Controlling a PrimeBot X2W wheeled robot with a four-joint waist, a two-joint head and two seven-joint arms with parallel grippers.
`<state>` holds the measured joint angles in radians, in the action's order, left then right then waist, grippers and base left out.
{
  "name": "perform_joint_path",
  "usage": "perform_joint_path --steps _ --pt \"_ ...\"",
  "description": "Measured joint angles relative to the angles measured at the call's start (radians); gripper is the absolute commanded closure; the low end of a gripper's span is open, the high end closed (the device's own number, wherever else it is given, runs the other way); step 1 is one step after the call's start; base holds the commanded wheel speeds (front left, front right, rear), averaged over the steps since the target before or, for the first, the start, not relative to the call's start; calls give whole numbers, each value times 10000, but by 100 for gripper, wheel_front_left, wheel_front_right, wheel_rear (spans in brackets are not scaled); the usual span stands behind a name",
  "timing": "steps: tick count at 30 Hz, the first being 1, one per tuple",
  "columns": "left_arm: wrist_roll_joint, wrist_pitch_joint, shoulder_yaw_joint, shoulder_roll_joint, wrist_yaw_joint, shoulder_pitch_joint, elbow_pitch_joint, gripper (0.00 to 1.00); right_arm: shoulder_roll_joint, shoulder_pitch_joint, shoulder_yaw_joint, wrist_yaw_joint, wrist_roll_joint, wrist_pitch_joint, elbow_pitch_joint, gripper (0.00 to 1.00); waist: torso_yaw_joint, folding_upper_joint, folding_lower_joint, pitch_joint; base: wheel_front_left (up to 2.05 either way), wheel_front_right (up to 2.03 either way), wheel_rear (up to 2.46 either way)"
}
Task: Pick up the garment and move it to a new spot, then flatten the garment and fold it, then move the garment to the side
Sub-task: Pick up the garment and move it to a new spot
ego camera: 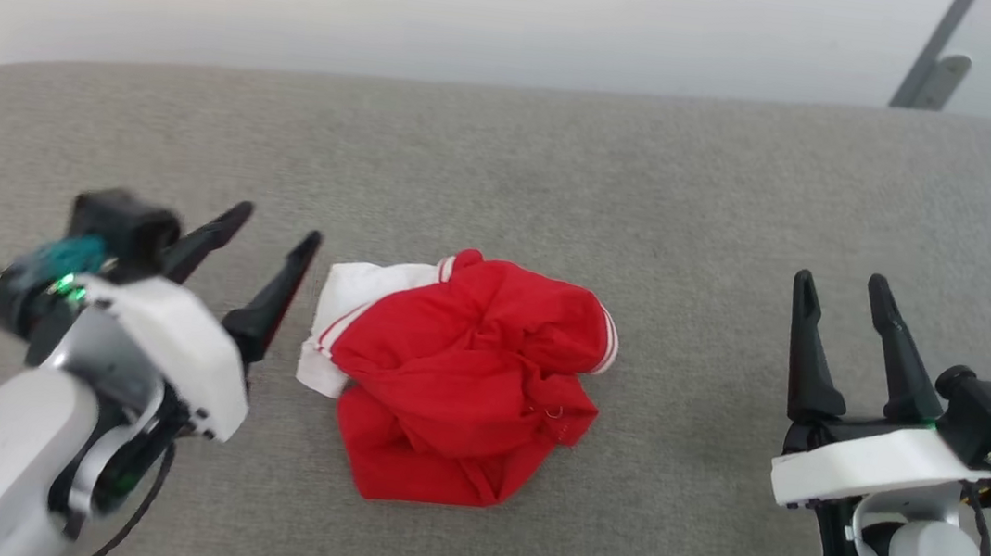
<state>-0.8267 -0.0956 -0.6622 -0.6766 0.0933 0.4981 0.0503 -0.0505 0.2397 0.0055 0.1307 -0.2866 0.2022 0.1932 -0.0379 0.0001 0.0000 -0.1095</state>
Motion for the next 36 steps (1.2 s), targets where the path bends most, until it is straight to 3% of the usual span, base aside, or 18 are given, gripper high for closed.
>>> perform_joint_path --steps 12,23,27,36 --pt "-29 2943 1041 -107 871 -2201 -33 0 0 -438 -117 0 65 -12 54 0 467 0 0 595 0 0 0" --pt "326 3557 2418 362 1400 -4114 -313 0 0 -847 -153 0 50 -12 75 0 777 0 0 944 0 0 0" --pt "851 3568 3304 932 1281 -4814 -591 0 0 -916 -151 0 15 -8 79 0 847 0 0 1027 0 0 0" --pt "2169 3568 5241 2504 318 -6237 -704 0 0 -1098 -127 0 48 88 81 0 901 0 0 1146 0 0 0"
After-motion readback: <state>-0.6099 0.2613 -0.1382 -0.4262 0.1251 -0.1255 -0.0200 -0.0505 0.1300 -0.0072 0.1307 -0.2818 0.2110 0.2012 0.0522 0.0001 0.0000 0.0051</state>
